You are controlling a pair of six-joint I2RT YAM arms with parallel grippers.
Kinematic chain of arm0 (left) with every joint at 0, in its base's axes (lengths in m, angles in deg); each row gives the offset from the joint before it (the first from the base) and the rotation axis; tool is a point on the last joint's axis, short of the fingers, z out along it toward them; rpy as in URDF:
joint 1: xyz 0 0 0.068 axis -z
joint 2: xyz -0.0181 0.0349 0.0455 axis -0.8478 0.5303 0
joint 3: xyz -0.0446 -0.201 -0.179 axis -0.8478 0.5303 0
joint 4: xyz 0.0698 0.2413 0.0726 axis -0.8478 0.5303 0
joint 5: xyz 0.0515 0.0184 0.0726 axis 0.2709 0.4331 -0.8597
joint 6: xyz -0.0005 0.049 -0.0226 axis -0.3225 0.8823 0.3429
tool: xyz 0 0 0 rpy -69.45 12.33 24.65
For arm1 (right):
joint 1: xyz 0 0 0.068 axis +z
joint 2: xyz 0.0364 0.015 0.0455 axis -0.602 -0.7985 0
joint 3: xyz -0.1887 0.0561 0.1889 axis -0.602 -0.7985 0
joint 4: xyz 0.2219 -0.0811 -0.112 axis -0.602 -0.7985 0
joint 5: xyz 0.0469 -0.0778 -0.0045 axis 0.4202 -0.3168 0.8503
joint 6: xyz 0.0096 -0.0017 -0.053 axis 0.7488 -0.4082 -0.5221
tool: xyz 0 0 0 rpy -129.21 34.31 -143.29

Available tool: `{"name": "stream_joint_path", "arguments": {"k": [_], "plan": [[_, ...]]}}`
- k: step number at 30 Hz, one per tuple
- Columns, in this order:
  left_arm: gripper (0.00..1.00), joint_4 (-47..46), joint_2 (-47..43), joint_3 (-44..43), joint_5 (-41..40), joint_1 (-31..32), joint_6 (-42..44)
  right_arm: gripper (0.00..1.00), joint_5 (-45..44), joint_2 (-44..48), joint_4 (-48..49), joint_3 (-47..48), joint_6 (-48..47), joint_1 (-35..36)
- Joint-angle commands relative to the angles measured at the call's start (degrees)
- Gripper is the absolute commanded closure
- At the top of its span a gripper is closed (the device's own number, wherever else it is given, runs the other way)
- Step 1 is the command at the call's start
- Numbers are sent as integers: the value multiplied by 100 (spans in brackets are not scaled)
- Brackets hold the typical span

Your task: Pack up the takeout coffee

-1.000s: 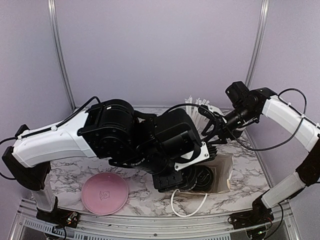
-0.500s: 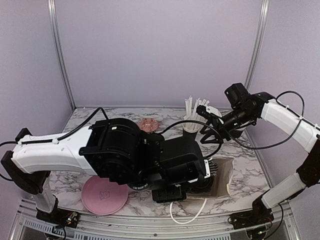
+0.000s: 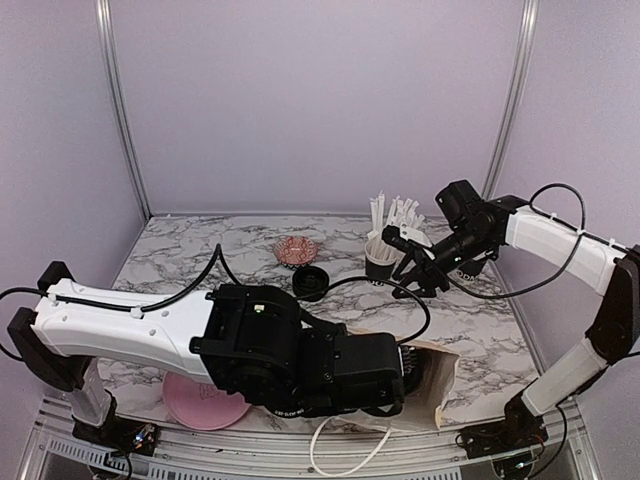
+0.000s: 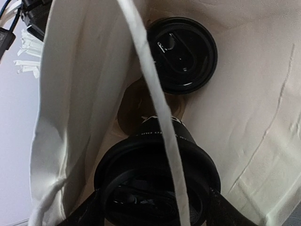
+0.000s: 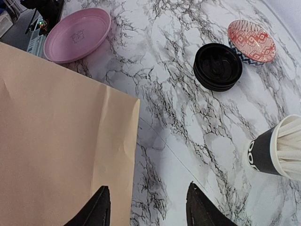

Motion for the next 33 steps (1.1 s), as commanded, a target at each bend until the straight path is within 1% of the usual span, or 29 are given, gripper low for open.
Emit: {"name": "stream_joint_path", "arguments": {"k": [1, 7, 12, 19, 26, 33], "plan": [[48, -243, 16, 10, -654, 11, 0, 47, -96, -143, 298, -43, 104, 43], [50, -682, -57, 90, -858, 13, 219, 47, -341, -333, 849, -359, 288, 38], [50, -1029, -113, 395, -877, 15, 387, 47, -390, -699, 1225, -581, 345, 43], [49, -1222, -208, 653, -853, 8, 430, 48, -400, -1021, 1554, -814, 299, 168], [51, -1872, -525, 1483, -808, -22, 593, 48, -436, -1152, 1819, -1132, 331, 461], [51, -2387, -687, 1952, -948, -118, 794, 48, -396, -1334, 1995, -1233, 363, 474]]}}
